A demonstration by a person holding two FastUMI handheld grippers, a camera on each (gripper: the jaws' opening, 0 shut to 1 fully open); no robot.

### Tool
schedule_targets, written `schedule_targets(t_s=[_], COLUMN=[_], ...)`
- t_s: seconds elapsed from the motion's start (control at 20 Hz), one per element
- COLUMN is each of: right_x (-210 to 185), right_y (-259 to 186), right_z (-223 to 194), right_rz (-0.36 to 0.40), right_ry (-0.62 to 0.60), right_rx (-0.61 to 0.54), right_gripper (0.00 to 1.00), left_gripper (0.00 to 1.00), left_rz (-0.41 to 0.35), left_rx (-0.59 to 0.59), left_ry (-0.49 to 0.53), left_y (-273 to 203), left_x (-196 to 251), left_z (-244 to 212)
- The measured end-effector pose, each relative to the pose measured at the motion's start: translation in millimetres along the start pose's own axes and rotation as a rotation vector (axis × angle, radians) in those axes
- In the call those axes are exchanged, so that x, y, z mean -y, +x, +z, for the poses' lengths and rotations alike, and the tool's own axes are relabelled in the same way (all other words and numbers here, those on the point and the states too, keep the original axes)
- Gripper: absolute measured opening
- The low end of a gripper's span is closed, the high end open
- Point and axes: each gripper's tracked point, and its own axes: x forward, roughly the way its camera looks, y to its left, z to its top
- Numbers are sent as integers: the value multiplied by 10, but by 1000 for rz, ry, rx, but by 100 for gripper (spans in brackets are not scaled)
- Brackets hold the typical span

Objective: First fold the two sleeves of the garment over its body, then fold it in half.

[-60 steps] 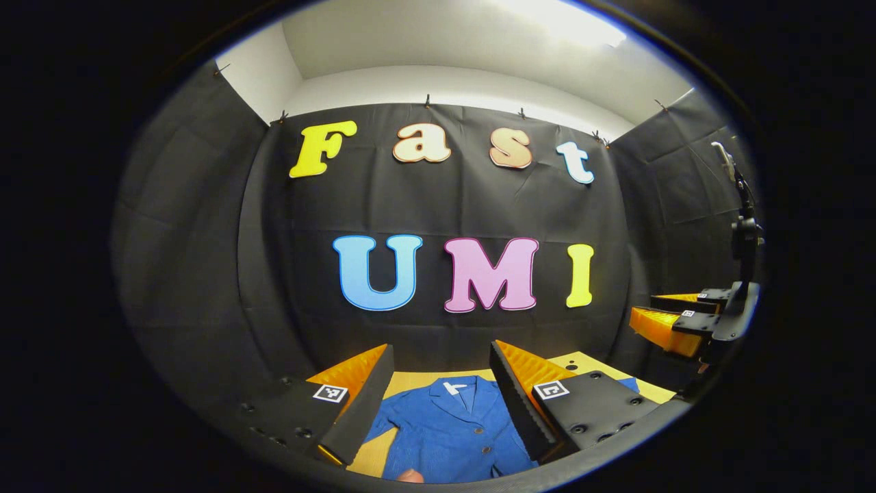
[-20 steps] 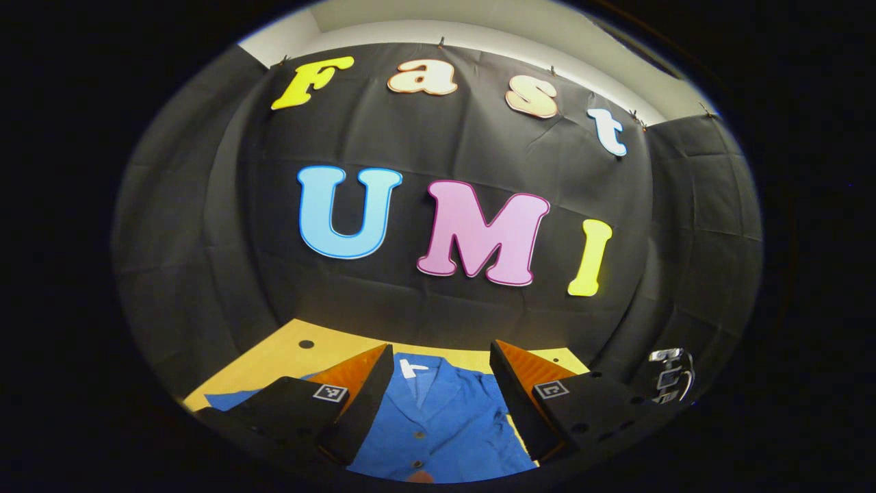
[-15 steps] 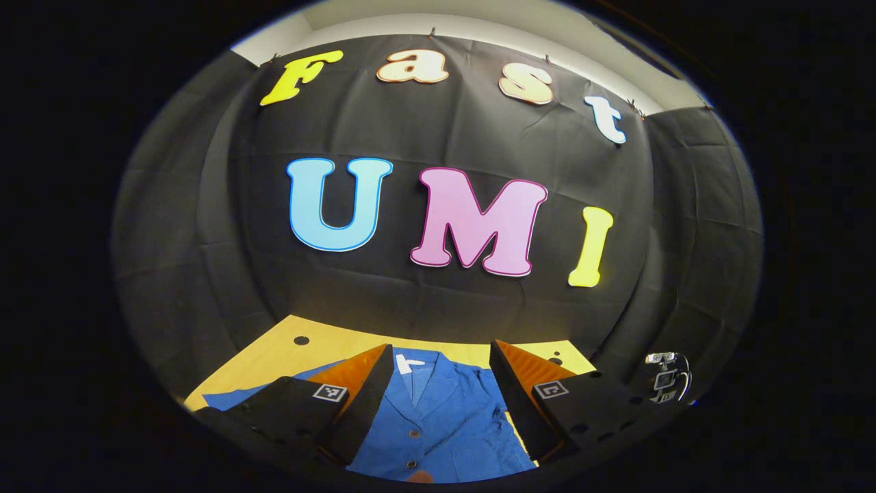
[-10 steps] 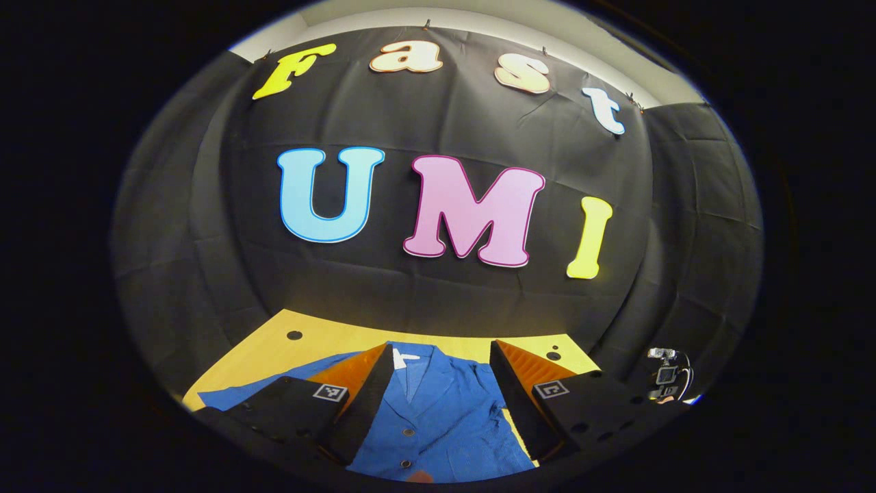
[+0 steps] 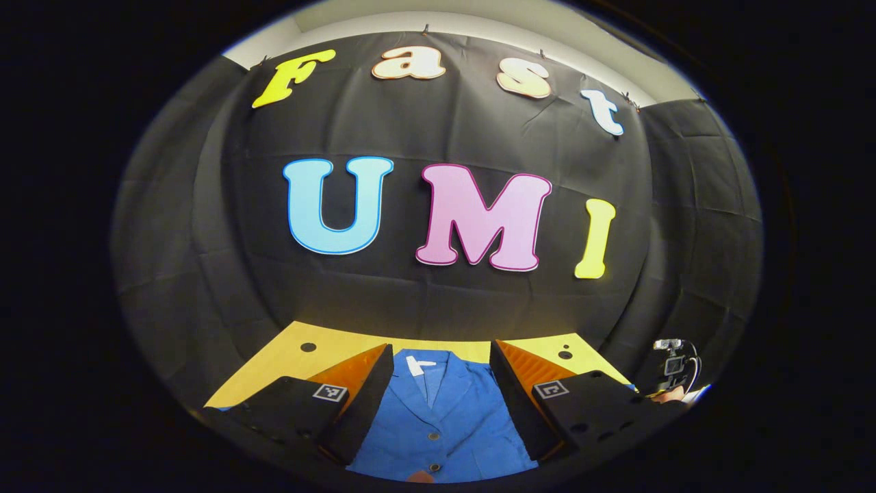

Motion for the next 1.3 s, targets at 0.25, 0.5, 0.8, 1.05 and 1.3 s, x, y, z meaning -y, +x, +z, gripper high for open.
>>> schedule_targets(t_s=[0.25, 0.5, 0.8, 1.05, 1.3], right_x=[-333, -1091, -2383, -3595, -4664], right_y=[-575, -1423, -2229, -2626, -2689], right_z=[283, 787, 960, 1055, 730], right_rz=[18, 106, 262, 374, 518], right_ry=[-49, -90, -154, -307, -360], right_rx=[123, 276, 363, 422, 353], right_gripper=[1, 1, 0, 0, 0], left_gripper=[81, 81, 81, 81, 81], left_rz=[-27, -42, 39, 127, 228], left_rx=[2, 35, 98, 62, 50], left_ry=[-17, -56, 6, -73, -89], left_y=[-121, -325, -637, -833, -1049], left_x=[-130, -446, -1194, -1721, -2212], left_z=[-50, 29, 133, -80, -195])
